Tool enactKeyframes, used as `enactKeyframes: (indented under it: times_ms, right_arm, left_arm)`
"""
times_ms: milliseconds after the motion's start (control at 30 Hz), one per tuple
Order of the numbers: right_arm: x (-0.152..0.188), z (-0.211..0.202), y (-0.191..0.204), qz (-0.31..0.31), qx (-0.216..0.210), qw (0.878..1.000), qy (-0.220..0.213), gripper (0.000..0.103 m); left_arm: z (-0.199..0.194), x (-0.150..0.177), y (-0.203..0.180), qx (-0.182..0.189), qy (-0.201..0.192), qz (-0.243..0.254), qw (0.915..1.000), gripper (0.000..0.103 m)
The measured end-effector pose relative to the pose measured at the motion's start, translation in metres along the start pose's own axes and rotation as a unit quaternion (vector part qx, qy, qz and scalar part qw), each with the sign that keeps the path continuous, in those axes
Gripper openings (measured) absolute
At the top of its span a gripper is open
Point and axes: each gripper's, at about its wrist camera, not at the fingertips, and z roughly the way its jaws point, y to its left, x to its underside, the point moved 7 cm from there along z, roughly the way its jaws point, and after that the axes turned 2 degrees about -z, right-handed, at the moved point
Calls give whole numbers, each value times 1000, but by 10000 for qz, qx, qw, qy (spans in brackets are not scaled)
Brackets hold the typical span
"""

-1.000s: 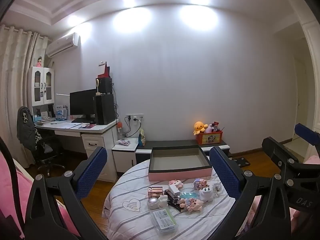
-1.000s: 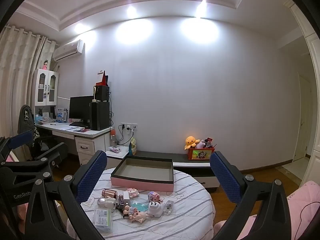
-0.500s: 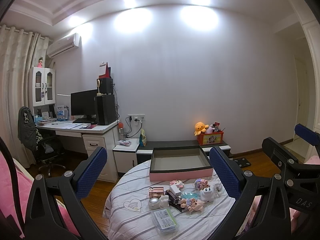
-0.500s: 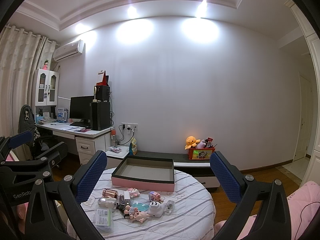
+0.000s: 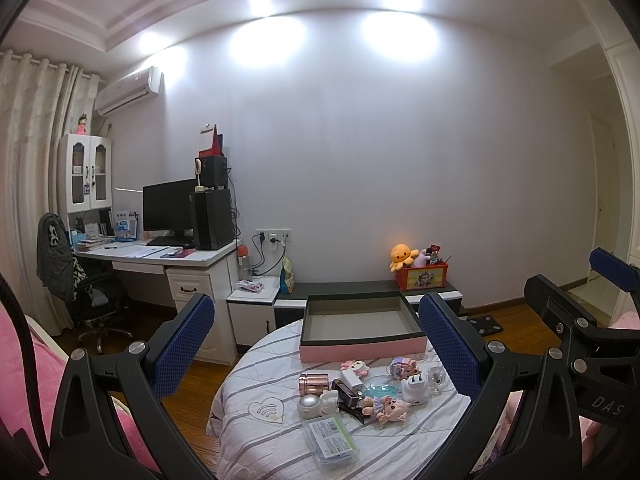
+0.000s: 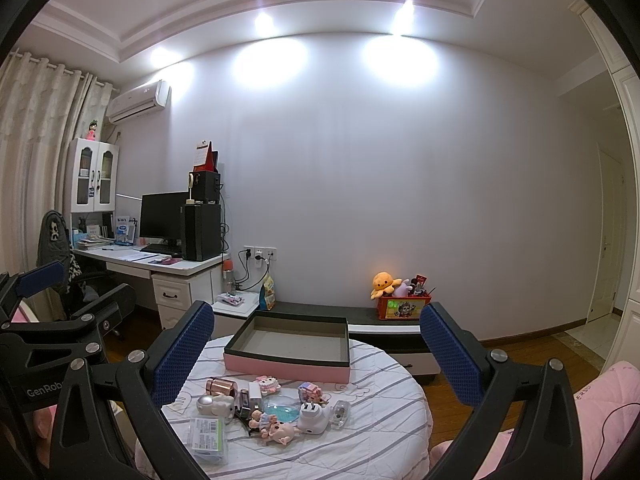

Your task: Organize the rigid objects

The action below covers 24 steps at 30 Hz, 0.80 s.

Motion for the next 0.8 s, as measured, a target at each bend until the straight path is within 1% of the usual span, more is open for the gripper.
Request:
enactKeyframes:
  times_ms: [800]
  right_arm:
    - [1, 0, 0, 14, -6, 10000, 10, 103]
  left_arm:
    - [-1, 1, 0, 5, 7, -4, 10000, 103]
